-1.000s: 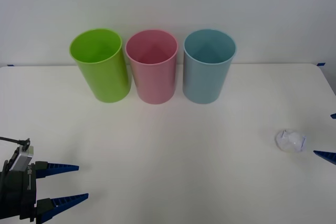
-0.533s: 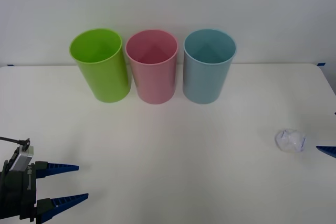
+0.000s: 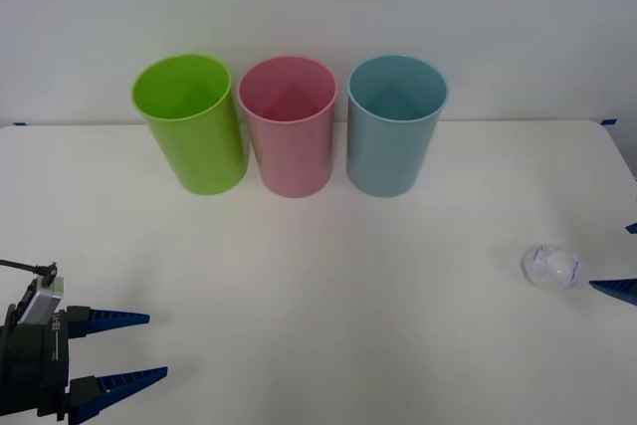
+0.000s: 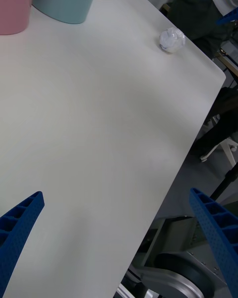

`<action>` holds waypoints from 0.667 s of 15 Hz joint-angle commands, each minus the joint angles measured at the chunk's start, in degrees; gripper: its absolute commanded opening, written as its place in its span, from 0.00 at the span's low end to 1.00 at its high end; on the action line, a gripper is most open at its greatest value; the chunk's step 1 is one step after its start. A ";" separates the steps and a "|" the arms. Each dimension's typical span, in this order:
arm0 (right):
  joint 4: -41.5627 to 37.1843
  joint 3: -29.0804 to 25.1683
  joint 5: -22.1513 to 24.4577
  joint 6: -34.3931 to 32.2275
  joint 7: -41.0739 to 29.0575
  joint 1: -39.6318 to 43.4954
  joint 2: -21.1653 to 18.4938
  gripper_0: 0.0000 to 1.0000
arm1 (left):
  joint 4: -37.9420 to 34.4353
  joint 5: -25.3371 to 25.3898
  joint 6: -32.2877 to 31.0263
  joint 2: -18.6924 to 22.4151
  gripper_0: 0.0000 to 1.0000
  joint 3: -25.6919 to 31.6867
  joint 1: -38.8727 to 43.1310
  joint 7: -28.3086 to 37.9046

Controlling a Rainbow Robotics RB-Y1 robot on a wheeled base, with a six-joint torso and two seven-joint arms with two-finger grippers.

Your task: Put cans in the blue bin and PET bottles in the pink bin and trash in the green bin.

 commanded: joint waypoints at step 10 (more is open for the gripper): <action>13.87 7.83 4.13 3.70 1.29 -7.98 0.17 1.00 | 0.00 0.00 0.00 0.00 1.00 0.00 0.00 0.00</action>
